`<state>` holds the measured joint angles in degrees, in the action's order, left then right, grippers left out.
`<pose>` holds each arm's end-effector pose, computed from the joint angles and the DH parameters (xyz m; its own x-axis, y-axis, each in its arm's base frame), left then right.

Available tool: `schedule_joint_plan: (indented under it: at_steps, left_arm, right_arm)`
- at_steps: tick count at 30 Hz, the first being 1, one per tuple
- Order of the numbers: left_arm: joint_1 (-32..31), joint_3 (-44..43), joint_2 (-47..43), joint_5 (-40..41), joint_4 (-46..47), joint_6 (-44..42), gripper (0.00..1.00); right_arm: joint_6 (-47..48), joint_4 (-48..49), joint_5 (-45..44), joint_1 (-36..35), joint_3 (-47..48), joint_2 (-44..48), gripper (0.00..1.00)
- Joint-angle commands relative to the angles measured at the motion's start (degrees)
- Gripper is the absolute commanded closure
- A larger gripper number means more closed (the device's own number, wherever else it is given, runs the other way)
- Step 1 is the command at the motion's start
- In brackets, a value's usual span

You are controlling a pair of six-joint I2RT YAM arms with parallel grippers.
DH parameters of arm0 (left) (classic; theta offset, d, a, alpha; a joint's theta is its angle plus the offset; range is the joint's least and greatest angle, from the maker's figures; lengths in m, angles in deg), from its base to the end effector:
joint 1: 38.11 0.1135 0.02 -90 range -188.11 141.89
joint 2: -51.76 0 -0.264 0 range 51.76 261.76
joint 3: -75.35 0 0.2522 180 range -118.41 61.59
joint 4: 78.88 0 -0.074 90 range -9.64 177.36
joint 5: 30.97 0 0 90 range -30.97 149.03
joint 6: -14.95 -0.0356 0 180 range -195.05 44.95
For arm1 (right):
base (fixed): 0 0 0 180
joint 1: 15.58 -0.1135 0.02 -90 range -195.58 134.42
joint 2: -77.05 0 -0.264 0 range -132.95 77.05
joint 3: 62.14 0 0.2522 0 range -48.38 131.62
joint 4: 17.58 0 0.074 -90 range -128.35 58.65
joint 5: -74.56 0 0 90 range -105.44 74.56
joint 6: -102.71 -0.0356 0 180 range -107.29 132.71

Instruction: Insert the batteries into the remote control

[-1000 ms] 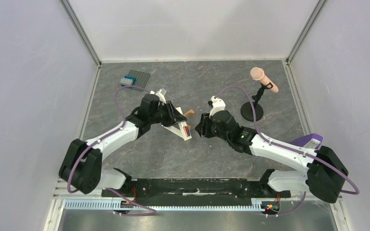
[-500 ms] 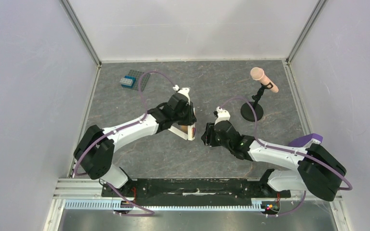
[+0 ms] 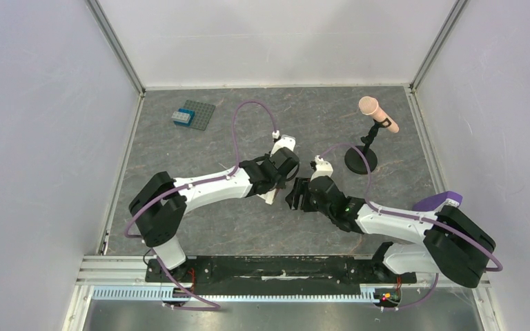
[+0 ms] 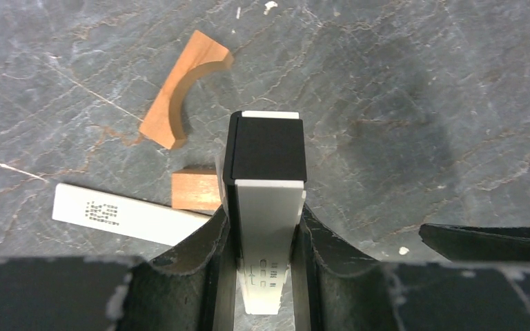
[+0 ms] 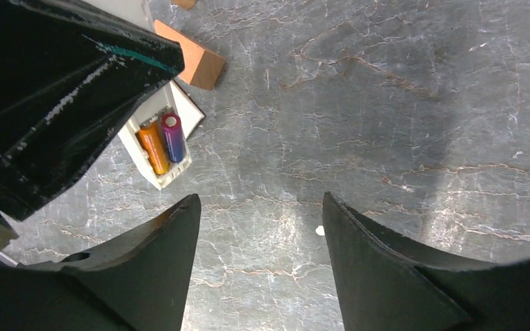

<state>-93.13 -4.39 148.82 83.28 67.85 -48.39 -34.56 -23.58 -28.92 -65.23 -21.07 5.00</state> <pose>0.2188 -0.2872 0.2182 -0.6640 0.2353 -0.7098 0.3353 0.9421 -0.0013 0.1628 0.1788 0.1695 -0.7201 0.2557 -0.6451 -0.1350 0.8603 0.4917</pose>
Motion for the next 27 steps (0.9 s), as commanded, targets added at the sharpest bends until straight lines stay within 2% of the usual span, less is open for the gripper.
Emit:
schedule_joint_plan:
  at_steps: [1, 4, 9, 17, 21, 27]
  left_arm:
    - [-0.93, -3.58, 0.35, 6.40, 0.26, -3.02, 0.98]
    - [-2.08, -4.51, 0.84, 8.02, -0.47, -4.74, 0.98]
    - [-6.82, -7.63, 3.44, 16.98, -2.83, -9.31, 0.98]
    - [-6.93, -7.29, 3.53, 19.51, -2.99, -5.89, 0.98]
    - [-4.53, -5.51, -0.29, 16.67, -2.24, -3.04, 0.98]
    - [-0.10, 0.00, -8.76, 9.32, 0.71, 0.00, 0.98]
  right_arm:
    - [-1.59, 3.81, -1.14, 0.11, -1.08, -0.71, 0.30]
    - [-2.88, 5.57, -0.81, 0.16, -2.26, -0.97, 0.29]
    - [-6.19, 9.44, -1.39, 0.20, -5.68, -1.03, 0.31]
    - [-6.64, 9.85, -0.65, 0.61, -6.73, -0.94, 0.34]
    - [-6.69, 4.18, -1.75, 0.56, -3.36, -2.03, 0.40]
    - [-9.75, -10.49, -5.13, -1.45, 6.37, -7.26, 0.49]
